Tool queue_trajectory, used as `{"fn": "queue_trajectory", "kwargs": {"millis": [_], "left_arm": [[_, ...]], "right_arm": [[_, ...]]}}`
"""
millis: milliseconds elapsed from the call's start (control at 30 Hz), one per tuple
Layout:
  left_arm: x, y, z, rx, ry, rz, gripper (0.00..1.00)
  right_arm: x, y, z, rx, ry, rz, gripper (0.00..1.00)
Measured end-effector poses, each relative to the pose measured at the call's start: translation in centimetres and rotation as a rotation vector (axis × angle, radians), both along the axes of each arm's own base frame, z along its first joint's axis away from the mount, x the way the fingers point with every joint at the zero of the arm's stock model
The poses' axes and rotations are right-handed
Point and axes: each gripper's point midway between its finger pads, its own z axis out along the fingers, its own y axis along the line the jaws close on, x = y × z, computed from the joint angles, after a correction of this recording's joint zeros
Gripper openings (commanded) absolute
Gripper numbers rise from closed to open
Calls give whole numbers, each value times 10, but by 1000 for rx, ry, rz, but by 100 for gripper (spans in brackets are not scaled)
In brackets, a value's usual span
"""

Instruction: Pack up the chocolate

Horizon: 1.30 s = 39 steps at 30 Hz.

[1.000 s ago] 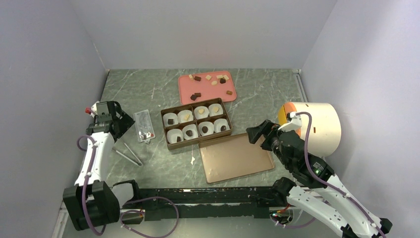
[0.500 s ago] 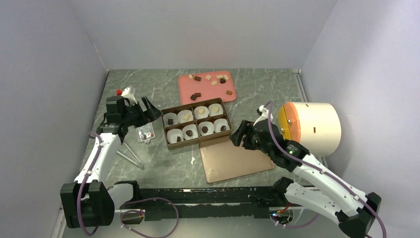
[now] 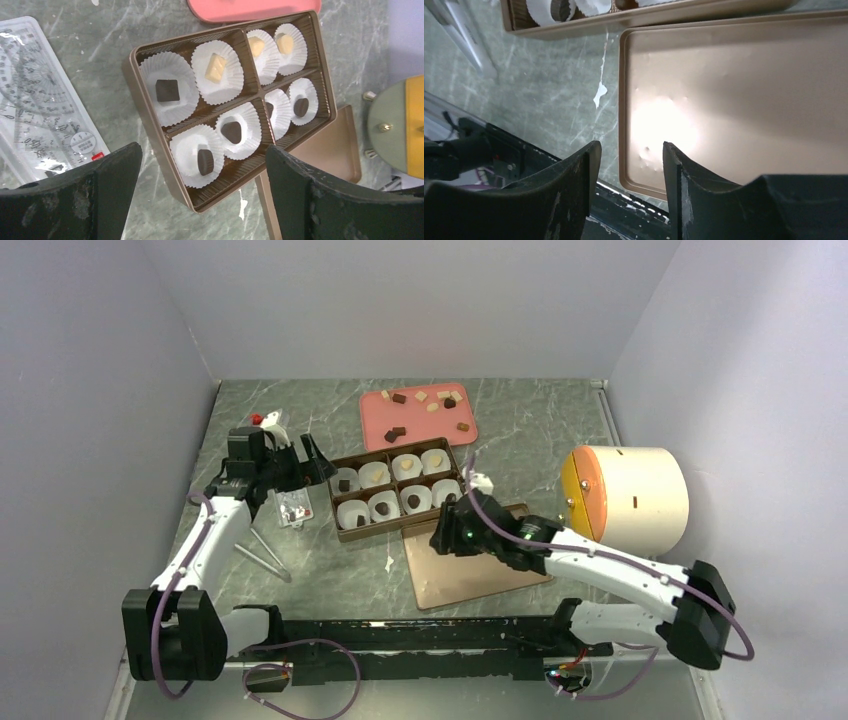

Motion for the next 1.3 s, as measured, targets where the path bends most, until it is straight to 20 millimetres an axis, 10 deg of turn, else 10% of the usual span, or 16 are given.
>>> {"fn": "queue_trajectory", "kwargs": {"millis": [600,1300], "left_arm": [[0,8,-14,45,44,39,97],[0,10,-14,50,45,46,97]], "right_arm": [[-25,75,-78,-277,27,160,41],[-26,84,-110,-353,48,194,28]]}}
